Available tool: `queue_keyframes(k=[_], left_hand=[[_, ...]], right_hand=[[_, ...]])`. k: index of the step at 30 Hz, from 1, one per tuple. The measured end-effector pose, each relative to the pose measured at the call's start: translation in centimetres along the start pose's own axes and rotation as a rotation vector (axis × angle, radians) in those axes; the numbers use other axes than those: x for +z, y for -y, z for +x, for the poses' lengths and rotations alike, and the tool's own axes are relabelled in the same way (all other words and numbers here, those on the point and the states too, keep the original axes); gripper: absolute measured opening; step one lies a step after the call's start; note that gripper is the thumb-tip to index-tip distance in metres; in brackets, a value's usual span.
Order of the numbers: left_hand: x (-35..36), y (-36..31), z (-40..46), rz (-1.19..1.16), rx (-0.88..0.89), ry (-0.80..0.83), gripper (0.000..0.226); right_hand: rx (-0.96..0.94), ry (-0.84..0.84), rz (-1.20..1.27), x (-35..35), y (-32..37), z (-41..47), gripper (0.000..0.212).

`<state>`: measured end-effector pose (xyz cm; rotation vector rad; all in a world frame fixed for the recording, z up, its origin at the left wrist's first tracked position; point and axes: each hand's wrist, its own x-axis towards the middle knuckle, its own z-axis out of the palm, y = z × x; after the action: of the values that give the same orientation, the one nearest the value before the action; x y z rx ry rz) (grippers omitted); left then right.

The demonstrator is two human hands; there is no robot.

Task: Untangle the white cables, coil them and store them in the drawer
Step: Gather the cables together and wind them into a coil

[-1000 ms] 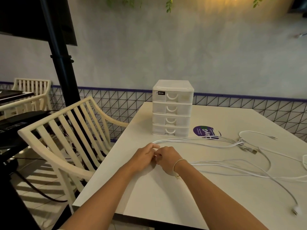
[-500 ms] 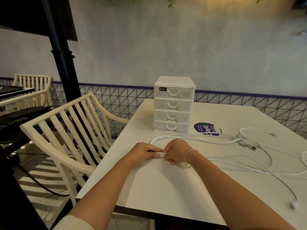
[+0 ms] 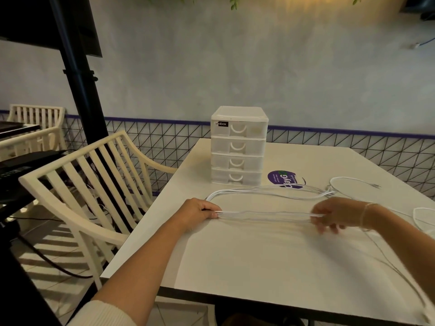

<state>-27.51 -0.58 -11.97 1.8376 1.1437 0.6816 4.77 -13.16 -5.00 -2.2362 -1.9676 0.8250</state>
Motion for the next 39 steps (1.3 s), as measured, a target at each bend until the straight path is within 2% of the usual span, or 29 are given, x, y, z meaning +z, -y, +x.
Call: queue_keyframes(k=[2,4,5,7,8,9,11,13,15,18,21,25,28,30,33,35,39], left_hand=[[0.0,0.0,0.1,0.014,0.001,-0.007,0.022],[0.1,-0.1,0.1,0.019,-0.003,-0.012,0.022],[0.1,-0.1,0.1,0.020,-0.003,-0.012,0.022],[0.1,-0.1,0.1,0.022,0.001,-0.007,0.022],[0.1,-0.1,0.1,0.020,0.003,-0.005,0.022],[0.1,0.0,0.1,0.018,0.005,-0.005,0.021],[0.0,0.1,0.2,0.015,0.006,0.000,0.021],[0.1,0.1,0.2,0.009,0.002,0.005,0.021],[0.2,0.2,0.2,-0.015,0.002,0.000,0.021],[0.3,0.3,0.1,-0.066,0.002,0.001,0.023],[0.2,0.4,0.2,-0.113,0.014,0.021,0.022],[0.0,0.4,0.1,-0.102,0.040,0.033,0.021],[-0.1,0.2,0.0,-0.106,0.044,0.032,0.021],[0.0,0.2,0.0,-0.086,0.045,0.025,0.021],[-0.1,0.1,-0.1,-0.031,0.052,0.029,0.021],[-0.2,0.2,0.0,-0.036,0.045,0.032,0.019],[0.0,0.1,0.0,-0.071,0.048,-0.001,0.017]], right_hand=[[0.070,-0.063,0.033,-1.7,-2.5,-1.6,0.024],[0.161,-0.100,-0.054,-2.6,-3.6,-1.9,0.019],[0.233,-0.084,-0.180,-2.9,-3.6,-1.8,0.017],[0.341,-0.076,-0.538,-2.8,-2.6,-1.4,0.034],[0.360,-0.058,-0.602,-2.6,-1.4,-1.2,0.043],[0.358,-0.065,-0.558,-2.2,-0.3,-0.8,0.051],[0.172,-0.206,-0.300,-1.2,2.8,0.0,0.061],[-0.083,-0.285,-0.115,0.6,7.1,1.2,0.049],[-0.218,-0.271,-0.066,2.9,11.7,2.6,0.037],[-0.166,-0.191,-0.098,5.4,16.2,4.7,0.038],[-0.113,-0.123,-0.170,6.4,17.0,6.0,0.037],[-0.094,-0.071,-0.070,6.3,16.5,6.7,0.028],[-0.037,0.065,0.192,5.9,16.5,6.7,0.020],[0.018,0.125,0.213,5.7,16.5,6.9,0.020],[0.026,-0.002,-0.067,5.7,16.8,7.5,0.024],[-0.005,-0.100,-0.071,6.0,17.1,8.0,0.018],[-0.048,-0.180,-0.279,7.2,17.1,7.8,0.035]])
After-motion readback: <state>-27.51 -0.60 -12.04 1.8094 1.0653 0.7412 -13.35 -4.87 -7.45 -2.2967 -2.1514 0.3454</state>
